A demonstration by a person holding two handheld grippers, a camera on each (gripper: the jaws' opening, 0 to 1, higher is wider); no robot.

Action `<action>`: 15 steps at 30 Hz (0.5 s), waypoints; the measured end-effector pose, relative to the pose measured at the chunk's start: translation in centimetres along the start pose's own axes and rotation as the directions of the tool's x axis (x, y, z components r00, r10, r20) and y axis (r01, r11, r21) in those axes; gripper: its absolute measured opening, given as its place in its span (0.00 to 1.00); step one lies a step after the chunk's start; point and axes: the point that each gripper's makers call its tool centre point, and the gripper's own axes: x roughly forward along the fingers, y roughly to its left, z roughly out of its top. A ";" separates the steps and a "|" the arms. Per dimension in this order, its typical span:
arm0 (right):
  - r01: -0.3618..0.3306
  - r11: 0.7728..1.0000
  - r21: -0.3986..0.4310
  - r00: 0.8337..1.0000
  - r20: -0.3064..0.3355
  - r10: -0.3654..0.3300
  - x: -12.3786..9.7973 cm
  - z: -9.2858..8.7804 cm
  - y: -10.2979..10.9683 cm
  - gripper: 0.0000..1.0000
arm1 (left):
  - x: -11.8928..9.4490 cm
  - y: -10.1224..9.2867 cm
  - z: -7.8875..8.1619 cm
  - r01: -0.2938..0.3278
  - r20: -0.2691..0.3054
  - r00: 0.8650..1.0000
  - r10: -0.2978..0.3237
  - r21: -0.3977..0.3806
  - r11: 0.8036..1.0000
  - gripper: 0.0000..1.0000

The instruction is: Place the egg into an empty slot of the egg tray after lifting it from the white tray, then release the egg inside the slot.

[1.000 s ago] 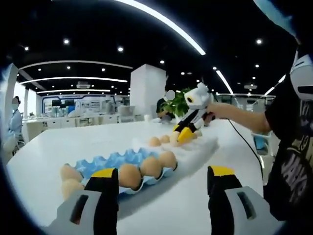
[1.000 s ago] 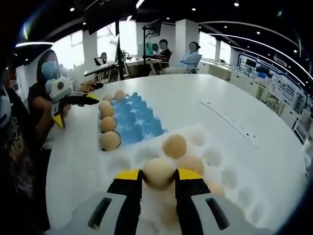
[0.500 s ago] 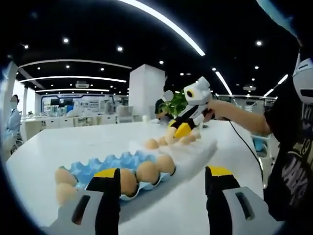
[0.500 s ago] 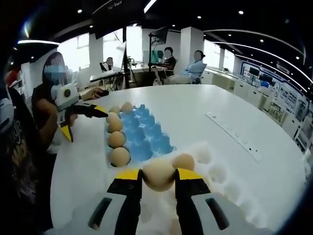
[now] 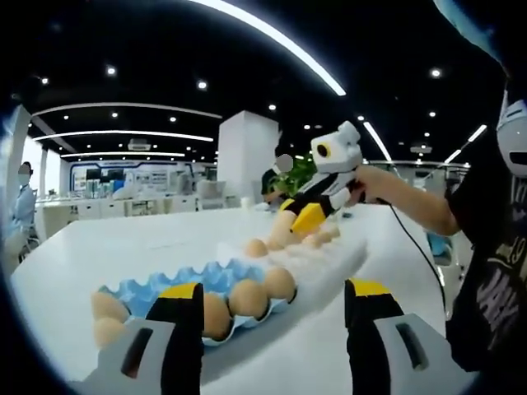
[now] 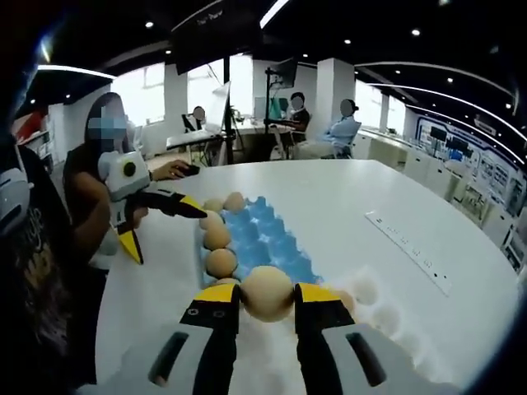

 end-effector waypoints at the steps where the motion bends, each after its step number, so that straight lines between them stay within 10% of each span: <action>1: -0.006 1.000 -0.004 1.000 0.005 0.006 0.1 0.3 0.3 0.28 | 0.1 0.0 0.0 0.000 0.000 1.000 0.000 0.000 1.000 0.70; 15: -0.078 0.996 -0.040 0.996 0.045 0.080 2.1 2.5 3.6 0.28 | 1.2 0.2 0.6 -0.001 0.009 1.000 0.001 -0.009 1.000 0.69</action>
